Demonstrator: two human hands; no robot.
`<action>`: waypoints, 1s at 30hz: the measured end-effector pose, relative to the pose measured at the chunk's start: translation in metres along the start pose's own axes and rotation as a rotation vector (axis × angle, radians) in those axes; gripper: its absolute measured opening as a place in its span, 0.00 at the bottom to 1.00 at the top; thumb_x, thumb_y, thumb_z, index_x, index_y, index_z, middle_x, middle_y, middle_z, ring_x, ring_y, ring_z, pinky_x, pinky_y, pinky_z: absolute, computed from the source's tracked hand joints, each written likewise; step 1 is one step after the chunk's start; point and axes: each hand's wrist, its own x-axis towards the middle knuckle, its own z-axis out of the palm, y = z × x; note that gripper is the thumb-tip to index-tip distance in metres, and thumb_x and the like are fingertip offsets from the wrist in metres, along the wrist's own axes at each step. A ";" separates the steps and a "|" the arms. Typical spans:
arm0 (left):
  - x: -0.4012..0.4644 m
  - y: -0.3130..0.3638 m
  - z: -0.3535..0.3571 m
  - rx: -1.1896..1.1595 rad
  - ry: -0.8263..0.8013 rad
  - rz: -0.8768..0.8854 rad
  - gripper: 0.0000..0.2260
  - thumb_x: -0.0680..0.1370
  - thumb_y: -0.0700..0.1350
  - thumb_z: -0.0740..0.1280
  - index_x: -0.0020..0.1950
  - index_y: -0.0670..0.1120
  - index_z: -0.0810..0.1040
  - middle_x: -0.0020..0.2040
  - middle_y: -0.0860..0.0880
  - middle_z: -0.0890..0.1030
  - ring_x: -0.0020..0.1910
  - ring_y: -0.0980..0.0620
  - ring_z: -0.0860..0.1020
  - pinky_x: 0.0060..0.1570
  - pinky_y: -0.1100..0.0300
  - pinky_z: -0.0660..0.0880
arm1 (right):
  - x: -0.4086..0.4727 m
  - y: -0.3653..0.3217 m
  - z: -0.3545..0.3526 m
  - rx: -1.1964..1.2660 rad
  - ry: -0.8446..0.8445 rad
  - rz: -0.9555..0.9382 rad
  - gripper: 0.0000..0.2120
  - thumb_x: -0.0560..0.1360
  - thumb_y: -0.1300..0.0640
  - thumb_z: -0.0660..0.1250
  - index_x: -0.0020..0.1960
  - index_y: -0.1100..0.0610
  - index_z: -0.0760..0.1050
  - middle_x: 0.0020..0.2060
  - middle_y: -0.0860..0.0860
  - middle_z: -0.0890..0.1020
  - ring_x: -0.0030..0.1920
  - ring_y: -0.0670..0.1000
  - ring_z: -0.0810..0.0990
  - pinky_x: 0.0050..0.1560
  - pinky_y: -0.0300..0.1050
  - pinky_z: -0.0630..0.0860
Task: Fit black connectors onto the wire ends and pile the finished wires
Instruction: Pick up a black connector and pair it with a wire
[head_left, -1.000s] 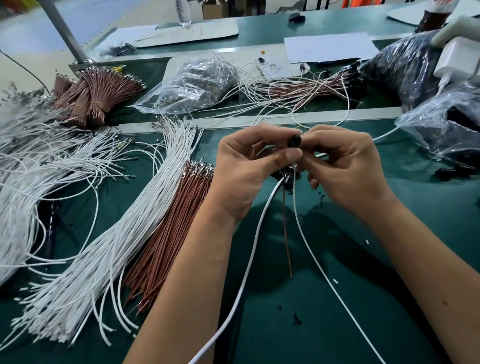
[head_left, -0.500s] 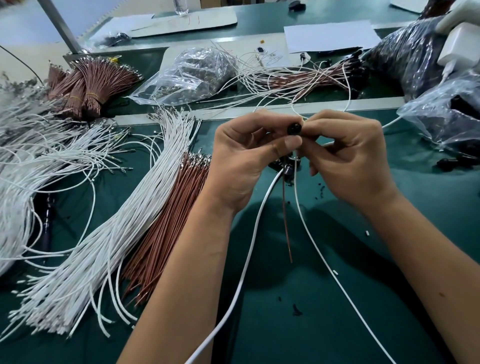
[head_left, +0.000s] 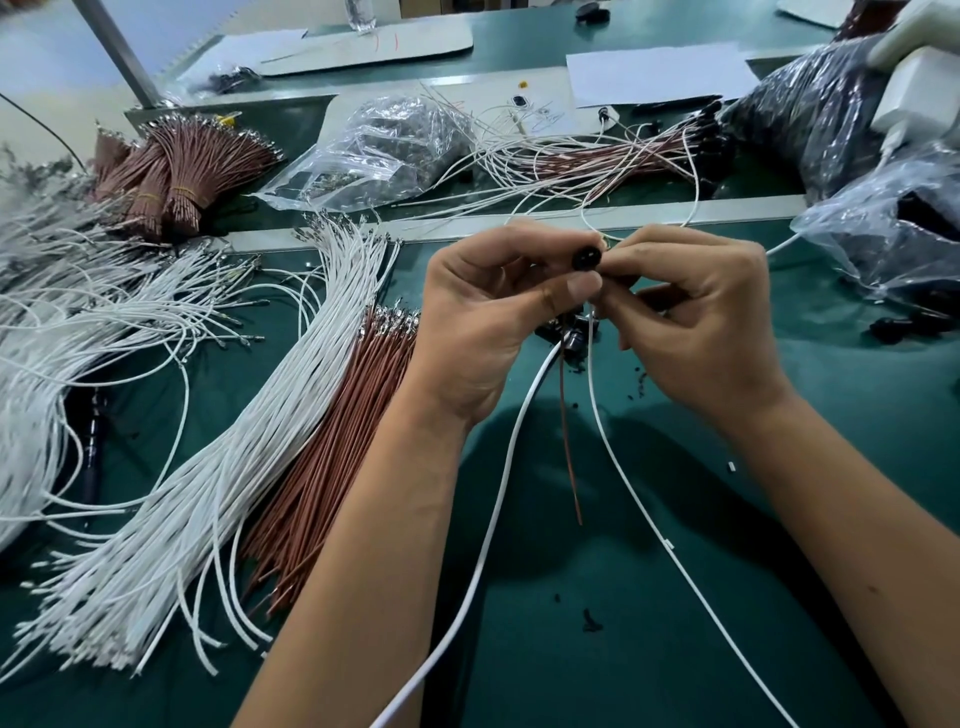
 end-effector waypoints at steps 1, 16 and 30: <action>0.000 0.000 0.000 -0.008 0.002 -0.003 0.16 0.69 0.24 0.71 0.46 0.43 0.86 0.45 0.45 0.84 0.47 0.49 0.82 0.49 0.60 0.78 | 0.000 0.000 0.000 0.001 -0.002 0.004 0.03 0.78 0.63 0.74 0.48 0.62 0.86 0.40 0.49 0.83 0.36 0.47 0.82 0.29 0.53 0.77; -0.001 -0.004 0.003 -0.155 0.198 -0.241 0.09 0.68 0.34 0.74 0.46 0.40 0.83 0.43 0.42 0.86 0.42 0.48 0.84 0.50 0.56 0.82 | -0.002 0.001 0.006 0.209 -0.107 0.209 0.07 0.80 0.61 0.71 0.46 0.65 0.82 0.34 0.54 0.82 0.32 0.47 0.79 0.30 0.50 0.77; -0.002 -0.009 -0.001 -0.039 0.303 -0.419 0.10 0.67 0.39 0.75 0.47 0.41 0.85 0.41 0.45 0.86 0.39 0.53 0.82 0.43 0.64 0.78 | 0.001 0.002 0.004 0.138 -0.160 0.308 0.07 0.79 0.64 0.71 0.42 0.61 0.82 0.28 0.50 0.78 0.29 0.42 0.70 0.31 0.35 0.67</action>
